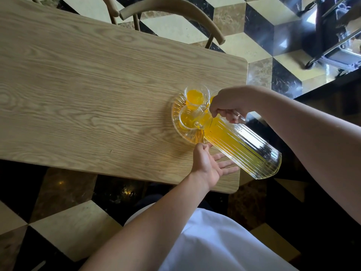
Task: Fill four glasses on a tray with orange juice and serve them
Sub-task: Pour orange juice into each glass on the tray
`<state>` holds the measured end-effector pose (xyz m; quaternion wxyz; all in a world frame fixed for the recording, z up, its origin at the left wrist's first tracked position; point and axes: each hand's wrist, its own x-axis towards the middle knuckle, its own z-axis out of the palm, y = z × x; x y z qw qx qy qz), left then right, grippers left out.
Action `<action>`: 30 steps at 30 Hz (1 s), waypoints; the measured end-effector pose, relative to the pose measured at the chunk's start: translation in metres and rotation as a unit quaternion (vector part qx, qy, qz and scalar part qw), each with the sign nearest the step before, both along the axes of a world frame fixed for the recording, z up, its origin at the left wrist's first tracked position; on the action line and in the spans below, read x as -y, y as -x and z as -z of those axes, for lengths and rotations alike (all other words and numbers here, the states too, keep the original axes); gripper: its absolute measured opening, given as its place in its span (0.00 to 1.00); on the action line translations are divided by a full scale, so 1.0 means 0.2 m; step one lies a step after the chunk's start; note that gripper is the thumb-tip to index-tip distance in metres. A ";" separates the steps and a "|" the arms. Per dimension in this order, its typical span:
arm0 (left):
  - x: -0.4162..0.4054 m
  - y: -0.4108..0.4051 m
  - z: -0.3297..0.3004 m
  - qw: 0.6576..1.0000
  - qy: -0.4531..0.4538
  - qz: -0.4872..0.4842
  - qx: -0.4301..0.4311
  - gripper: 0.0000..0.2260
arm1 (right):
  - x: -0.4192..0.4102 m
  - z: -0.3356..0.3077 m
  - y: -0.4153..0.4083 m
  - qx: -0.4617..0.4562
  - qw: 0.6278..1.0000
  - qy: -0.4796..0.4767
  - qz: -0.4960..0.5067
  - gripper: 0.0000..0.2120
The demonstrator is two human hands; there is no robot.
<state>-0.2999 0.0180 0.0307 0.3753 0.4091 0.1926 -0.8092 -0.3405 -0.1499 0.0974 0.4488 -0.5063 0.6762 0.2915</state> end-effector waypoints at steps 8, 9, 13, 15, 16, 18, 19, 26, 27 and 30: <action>0.00 -0.02 -0.01 1.000 -0.002 -0.007 -0.009 0.27 | 0.00 -0.01 -0.05 -0.015 1.000 -0.010 -0.007 0.18; -0.01 -0.02 -0.01 1.000 -0.002 -0.007 -0.009 0.27 | 0.00 -0.01 -0.06 -0.017 1.000 -0.013 -0.007 0.18; -0.01 -0.03 -0.01 1.000 -0.003 -0.008 -0.011 0.27 | -0.01 -0.01 -0.07 -0.027 0.999 -0.014 -0.016 0.17; -0.01 -0.02 -0.01 1.000 -0.003 -0.009 -0.013 0.27 | -0.01 -0.01 -0.08 -0.030 0.999 -0.016 -0.020 0.17; -0.01 -0.02 -0.01 1.000 -0.003 -0.010 -0.015 0.27 | -0.01 -0.01 -0.08 -0.031 0.999 -0.017 -0.022 0.18; -0.01 -0.02 -0.02 1.000 -0.003 -0.012 -0.018 0.27 | -0.01 -0.02 -0.08 -0.033 0.999 -0.021 -0.025 0.19; -0.01 -0.02 -0.02 1.000 -0.003 -0.013 -0.020 0.27 | -0.01 -0.02 -0.08 -0.034 0.999 -0.022 -0.027 0.20; -0.01 -0.03 -0.01 0.999 0.000 -0.016 -0.029 0.27 | -0.01 -0.05 -0.09 -0.033 0.999 -0.018 -0.035 0.20; -0.01 -0.03 -0.01 0.999 0.001 -0.015 -0.030 0.27 | -0.01 -0.05 -0.10 -0.033 0.999 -0.019 -0.033 0.20; -0.01 -0.03 -0.01 0.999 0.002 -0.014 -0.032 0.27 | -0.01 -0.05 -0.10 -0.037 0.998 -0.022 -0.035 0.20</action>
